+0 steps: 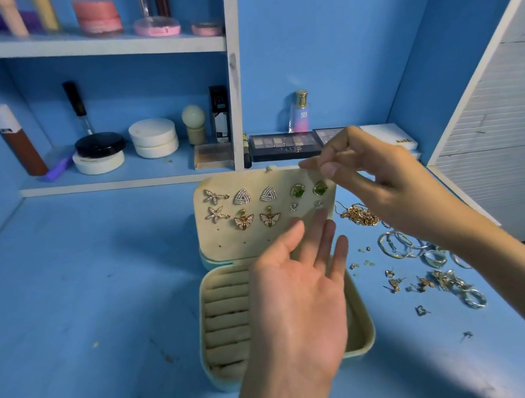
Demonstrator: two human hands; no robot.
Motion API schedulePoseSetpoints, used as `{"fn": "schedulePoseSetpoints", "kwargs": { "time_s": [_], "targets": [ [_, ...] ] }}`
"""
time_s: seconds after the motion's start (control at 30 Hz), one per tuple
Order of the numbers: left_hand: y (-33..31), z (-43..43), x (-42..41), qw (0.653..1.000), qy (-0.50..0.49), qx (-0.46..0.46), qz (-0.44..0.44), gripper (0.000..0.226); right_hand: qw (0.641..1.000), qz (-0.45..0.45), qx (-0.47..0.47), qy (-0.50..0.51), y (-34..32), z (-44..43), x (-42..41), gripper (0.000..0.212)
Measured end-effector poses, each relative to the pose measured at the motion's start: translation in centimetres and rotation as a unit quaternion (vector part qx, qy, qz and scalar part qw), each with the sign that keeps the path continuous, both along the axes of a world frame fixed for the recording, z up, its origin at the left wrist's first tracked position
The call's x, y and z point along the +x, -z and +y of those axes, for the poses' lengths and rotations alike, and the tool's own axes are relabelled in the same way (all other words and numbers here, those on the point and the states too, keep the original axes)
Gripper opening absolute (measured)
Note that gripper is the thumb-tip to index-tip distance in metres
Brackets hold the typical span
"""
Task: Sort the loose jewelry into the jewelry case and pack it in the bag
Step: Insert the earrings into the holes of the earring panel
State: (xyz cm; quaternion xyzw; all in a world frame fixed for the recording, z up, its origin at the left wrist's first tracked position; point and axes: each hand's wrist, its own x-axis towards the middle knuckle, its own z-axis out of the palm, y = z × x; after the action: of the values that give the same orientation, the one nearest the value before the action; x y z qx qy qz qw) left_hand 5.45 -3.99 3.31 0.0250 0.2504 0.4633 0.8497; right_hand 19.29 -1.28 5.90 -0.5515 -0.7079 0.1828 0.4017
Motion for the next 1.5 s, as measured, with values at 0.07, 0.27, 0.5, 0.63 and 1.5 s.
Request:
{"fn": "schedulePoseSetpoints", "kwargs": {
  "time_s": [0.07,0.27,0.5,0.63,1.5],
  "targets": [
    [0.1,0.1,0.2,1.000,-0.003,-0.017,-0.004,0.017,1.000,0.005,-0.011,-0.002,-0.2,-0.6,-0.1,0.005],
    [0.1,0.1,-0.1,0.999,-0.004,-0.032,-0.035,0.024,0.999,-0.001,-0.032,-0.005,-0.6,-2.4,-0.2,0.006],
    [0.2,-1.6,-0.1,0.997,-0.012,-0.057,-0.041,0.031,0.997,0.037,-0.055,-0.029,-0.9,-4.4,-0.2,0.020],
    [0.5,-3.0,-0.2,0.997,-0.011,-0.069,-0.020,0.031,0.991,0.069,-0.094,-0.063,-1.1,-5.7,0.4,0.032],
    [2.4,-5.0,-0.5,0.999,0.001,-0.031,0.038,0.019,0.962,-0.146,-0.196,-0.119,0.6,-1.9,2.5,0.012]
  ]
}}
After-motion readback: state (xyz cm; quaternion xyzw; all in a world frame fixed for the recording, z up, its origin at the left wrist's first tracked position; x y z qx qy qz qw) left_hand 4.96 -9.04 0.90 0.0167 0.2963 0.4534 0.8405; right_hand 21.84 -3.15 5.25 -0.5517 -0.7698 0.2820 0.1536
